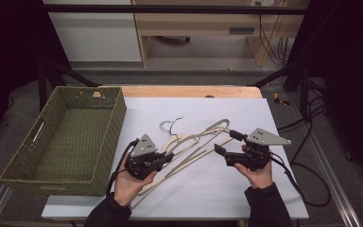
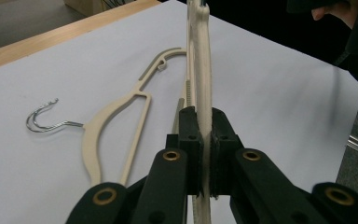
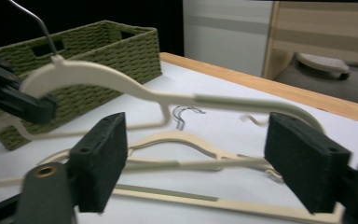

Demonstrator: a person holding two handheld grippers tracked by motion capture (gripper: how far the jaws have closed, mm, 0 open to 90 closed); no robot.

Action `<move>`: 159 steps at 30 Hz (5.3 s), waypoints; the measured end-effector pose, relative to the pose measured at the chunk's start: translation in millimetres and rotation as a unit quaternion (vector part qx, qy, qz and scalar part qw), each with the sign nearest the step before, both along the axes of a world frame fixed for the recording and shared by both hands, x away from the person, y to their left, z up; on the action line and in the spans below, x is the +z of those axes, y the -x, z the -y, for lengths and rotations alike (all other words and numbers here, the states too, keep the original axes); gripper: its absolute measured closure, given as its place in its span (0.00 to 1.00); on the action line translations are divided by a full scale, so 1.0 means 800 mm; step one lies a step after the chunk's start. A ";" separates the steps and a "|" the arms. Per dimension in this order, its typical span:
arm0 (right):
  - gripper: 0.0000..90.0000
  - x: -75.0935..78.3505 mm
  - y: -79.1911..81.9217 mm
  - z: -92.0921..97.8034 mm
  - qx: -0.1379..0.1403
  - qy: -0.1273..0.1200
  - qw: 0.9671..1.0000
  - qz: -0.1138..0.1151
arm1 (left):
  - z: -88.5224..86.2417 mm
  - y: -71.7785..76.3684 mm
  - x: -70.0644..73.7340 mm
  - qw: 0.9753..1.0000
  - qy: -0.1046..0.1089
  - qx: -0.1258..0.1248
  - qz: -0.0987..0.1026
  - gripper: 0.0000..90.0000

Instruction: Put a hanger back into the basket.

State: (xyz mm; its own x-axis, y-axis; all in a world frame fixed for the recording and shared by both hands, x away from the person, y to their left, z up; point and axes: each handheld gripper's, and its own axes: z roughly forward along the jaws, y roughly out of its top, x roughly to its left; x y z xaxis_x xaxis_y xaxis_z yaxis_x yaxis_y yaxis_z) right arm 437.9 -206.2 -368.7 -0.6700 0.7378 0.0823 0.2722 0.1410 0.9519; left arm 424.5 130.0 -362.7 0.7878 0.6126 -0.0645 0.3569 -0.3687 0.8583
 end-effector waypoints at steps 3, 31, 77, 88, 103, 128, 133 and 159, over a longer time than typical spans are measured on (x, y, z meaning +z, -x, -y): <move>0.17 0.000 -0.001 0.007 -0.006 0.004 1.000 -0.001 | -0.009 0.001 0.008 1.000 0.007 0.005 0.008 0.95; 0.07 -0.016 0.008 0.041 -0.049 0.020 0.998 -0.017 | -0.124 -0.025 0.113 0.997 0.000 0.054 0.062 0.96; 0.06 -0.027 0.008 0.056 -0.057 0.034 0.997 -0.028 | -0.363 -0.085 0.068 0.981 -0.085 0.166 0.048 0.96; 0.06 -0.028 0.008 0.054 -0.058 0.034 0.997 -0.031 | -0.354 -0.082 0.023 0.978 -0.116 0.172 0.019 0.96; 0.06 -0.031 0.007 0.050 -0.052 0.042 0.997 -0.035 | -0.321 -0.076 -0.030 0.977 -0.142 0.161 -0.015 0.91; 0.06 -0.032 0.006 0.045 -0.050 0.045 0.997 -0.036 | -0.298 -0.080 -0.056 0.966 -0.215 0.119 -0.080 0.81; 0.06 -0.032 0.006 0.045 -0.050 0.045 0.997 -0.036 | -0.296 -0.080 -0.058 0.964 -0.226 0.111 -0.087 0.80; 0.06 -0.030 0.007 0.044 -0.046 0.042 0.998 -0.033 | -0.304 -0.057 -0.005 0.983 -0.104 0.151 0.002 0.31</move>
